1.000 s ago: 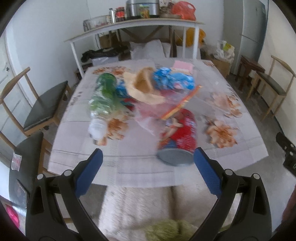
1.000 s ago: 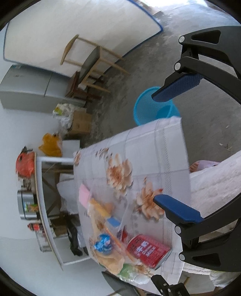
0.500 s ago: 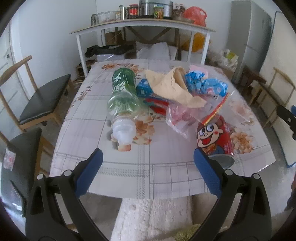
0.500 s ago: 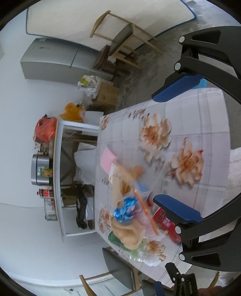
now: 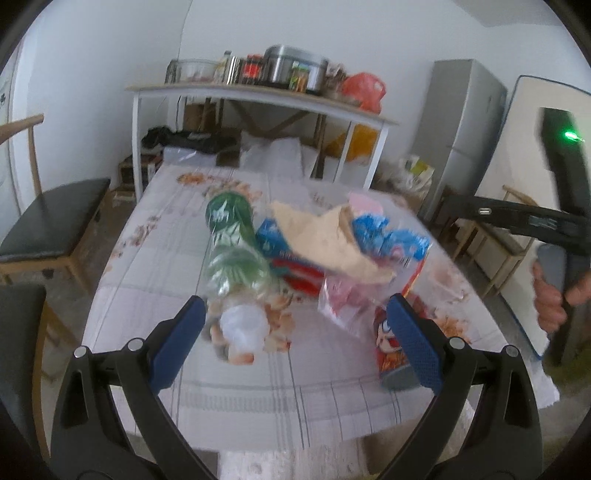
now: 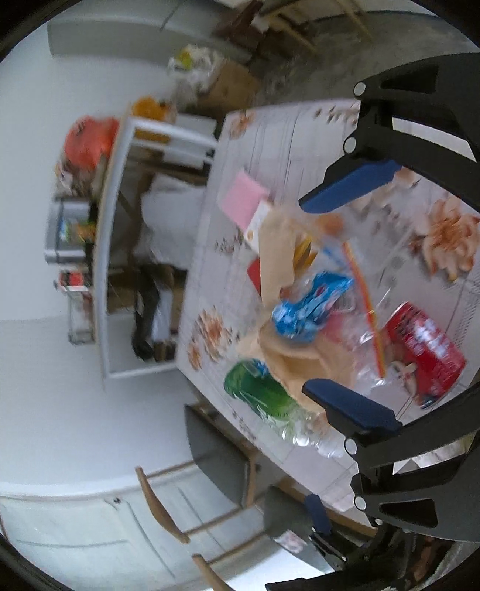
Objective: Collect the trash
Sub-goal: 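Reach the right tool into the pile and grasp the blue crumpled wrapper, then grasp the brown paper bag with the left tool while the right holds the wrapper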
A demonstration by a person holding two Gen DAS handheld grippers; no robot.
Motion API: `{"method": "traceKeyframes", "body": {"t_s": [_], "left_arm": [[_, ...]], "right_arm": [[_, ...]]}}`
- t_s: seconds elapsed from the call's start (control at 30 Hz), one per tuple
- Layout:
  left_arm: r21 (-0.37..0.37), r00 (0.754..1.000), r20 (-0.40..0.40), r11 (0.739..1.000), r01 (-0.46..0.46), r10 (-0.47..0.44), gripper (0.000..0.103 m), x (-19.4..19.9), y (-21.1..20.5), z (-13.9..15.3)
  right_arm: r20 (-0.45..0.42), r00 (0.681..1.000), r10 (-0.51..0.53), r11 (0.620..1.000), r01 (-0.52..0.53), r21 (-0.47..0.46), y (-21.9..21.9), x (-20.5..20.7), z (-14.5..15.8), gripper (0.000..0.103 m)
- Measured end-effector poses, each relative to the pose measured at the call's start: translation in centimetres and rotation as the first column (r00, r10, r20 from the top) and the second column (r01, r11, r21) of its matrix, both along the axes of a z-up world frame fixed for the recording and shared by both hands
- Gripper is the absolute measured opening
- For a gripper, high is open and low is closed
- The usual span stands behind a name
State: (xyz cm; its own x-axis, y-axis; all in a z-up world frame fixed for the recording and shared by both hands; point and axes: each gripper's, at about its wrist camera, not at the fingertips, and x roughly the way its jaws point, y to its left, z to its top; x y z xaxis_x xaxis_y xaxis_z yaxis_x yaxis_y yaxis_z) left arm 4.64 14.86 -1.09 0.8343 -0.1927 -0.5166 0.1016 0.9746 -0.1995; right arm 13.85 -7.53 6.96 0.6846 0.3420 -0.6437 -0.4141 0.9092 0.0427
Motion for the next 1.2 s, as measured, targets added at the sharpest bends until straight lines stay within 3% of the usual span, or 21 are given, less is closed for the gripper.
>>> {"method": "traceKeyframes", "body": {"t_s": [0.23, 0.47, 0.67, 0.93, 1.2], "left_arm": [[-0.04, 0.995, 0.068, 0.997, 0.069, -0.066, 0.095, 1.0, -0.4, 0.2], [-0.099, 0.993, 0.031, 0.989, 0.114, -0.111, 0.095, 2.5, -0.5, -0.7], [-0.08, 0.991, 0.037, 0.989, 0.128, -0.125, 0.095, 2.8, -0.7, -0.8], [-0.059, 0.99, 0.045, 0.989, 0.135, -0.133, 0.095, 2.8, -0.9, -0.6], [-0.028, 0.989, 0.052, 0.99, 0.137, -0.135, 0.095, 3.8, -1.6, 0.5]], "right_arm": [[-0.153, 0.981, 0.115, 0.988, -0.128, -0.081, 2.7, 4.8, -2.0, 0.079], [-0.273, 0.948, 0.164, 0.962, -0.215, -0.166, 4.4, 7.4, -4.5, 0.076], [-0.342, 0.926, 0.162, 0.956, -0.232, -0.178, 4.7, 8.4, -6.1, 0.055], [-0.357, 0.917, 0.18, 0.955, -0.25, -0.162, 4.7, 8.4, -6.5, 0.031], [-0.273, 0.951, 0.145, 0.985, -0.166, -0.054, 1.9, 7.6, -3.4, 0.024]]}}
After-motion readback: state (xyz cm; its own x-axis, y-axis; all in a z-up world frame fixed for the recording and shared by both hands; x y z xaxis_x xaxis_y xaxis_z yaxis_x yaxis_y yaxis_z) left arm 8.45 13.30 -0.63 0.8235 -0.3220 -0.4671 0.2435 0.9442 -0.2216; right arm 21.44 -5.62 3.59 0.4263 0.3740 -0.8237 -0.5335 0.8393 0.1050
